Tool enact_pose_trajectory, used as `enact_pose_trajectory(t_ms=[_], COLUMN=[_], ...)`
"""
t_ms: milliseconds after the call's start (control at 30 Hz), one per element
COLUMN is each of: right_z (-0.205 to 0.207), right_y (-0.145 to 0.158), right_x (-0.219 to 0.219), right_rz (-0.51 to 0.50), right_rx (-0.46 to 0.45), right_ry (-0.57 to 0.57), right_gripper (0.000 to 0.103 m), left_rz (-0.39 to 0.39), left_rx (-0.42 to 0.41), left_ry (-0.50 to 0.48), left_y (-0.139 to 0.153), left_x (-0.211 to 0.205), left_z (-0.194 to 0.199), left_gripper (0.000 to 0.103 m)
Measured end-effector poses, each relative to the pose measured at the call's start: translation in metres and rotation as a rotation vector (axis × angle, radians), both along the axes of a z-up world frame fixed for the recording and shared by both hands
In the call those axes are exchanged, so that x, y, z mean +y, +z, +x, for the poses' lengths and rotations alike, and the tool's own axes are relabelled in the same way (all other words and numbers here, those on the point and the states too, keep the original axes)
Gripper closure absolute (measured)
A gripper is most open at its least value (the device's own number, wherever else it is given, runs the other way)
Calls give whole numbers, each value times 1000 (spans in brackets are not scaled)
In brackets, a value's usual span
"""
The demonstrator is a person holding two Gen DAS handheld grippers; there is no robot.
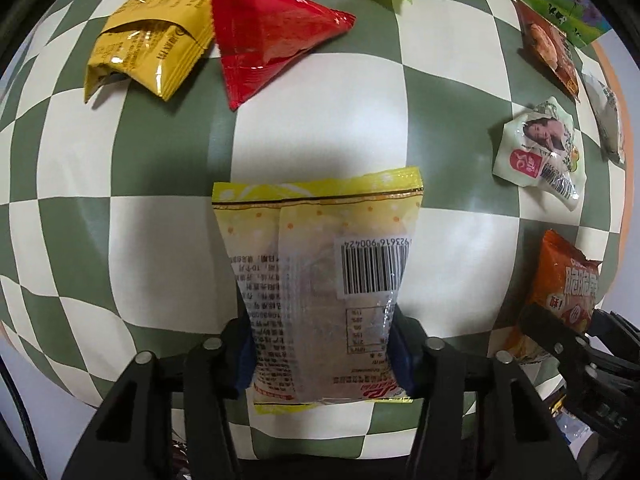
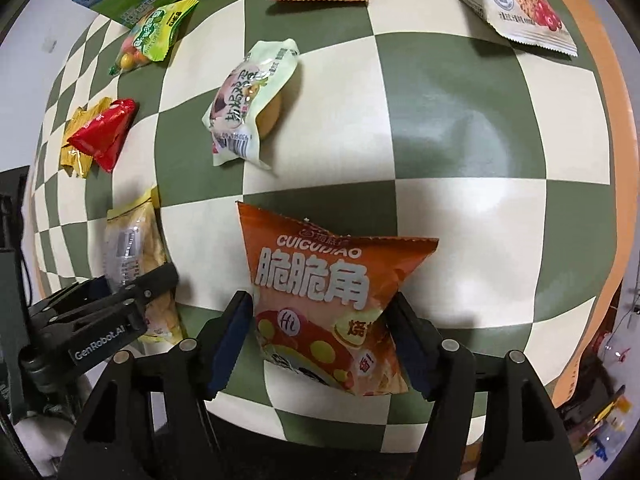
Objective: Organize snacks
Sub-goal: 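Carry bread bag in left gripper into box while right gripper carries CUICUIJIAO bag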
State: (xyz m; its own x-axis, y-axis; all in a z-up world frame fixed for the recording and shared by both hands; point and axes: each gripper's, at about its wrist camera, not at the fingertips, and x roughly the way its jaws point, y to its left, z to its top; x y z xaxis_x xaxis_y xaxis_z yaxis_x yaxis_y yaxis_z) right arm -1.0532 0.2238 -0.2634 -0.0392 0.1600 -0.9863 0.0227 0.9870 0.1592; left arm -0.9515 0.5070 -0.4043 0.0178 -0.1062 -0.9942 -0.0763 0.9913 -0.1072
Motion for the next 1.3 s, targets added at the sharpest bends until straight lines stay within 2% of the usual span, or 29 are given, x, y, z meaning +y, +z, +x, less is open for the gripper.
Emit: enact_pose_trajectory(t_ms=[133, 300, 433, 467, 667, 833, 900, 1033, 1200, 1300], right_z=[2, -7, -5, -5, 10, 49, 68, 120, 192, 231], right_y=[-1, 6, 30, 40, 109, 167, 184, 215, 237, 230], right_x=[-1, 9, 8, 7, 2, 0, 0, 17, 34, 43], right_rz=[-30, -3, 38, 52, 130, 173, 175, 164, 139, 121], right_rx=[-22, -49, -80, -97, -199, -302, -345, -435, -496, -484], right_ry=[1, -7, -1, 3, 7, 14, 18, 39, 59, 67], right_gripper=[45, 48, 48, 48, 48, 48, 48, 48, 48, 48], left_rz=[-1, -4, -30, -39, -127, -167, -166, -151, -130, -117], left_rx=[-18, -74, -143, -156, -263, -350, -371, -410, -369, -308], left_ry=[14, -13, -30, -36, -58, -71, -74, -74, -65, -59], left_y=[8, 37, 72, 85, 156, 228, 238, 272, 271, 254], left_x=[2, -2, -7, 5, 4, 9, -4, -4, -3, -1], left_z=[-3, -10, -13, -18, -3, 48, 82, 137, 205, 243], left_gripper=[60, 61, 61, 61, 61, 61, 61, 61, 61, 61])
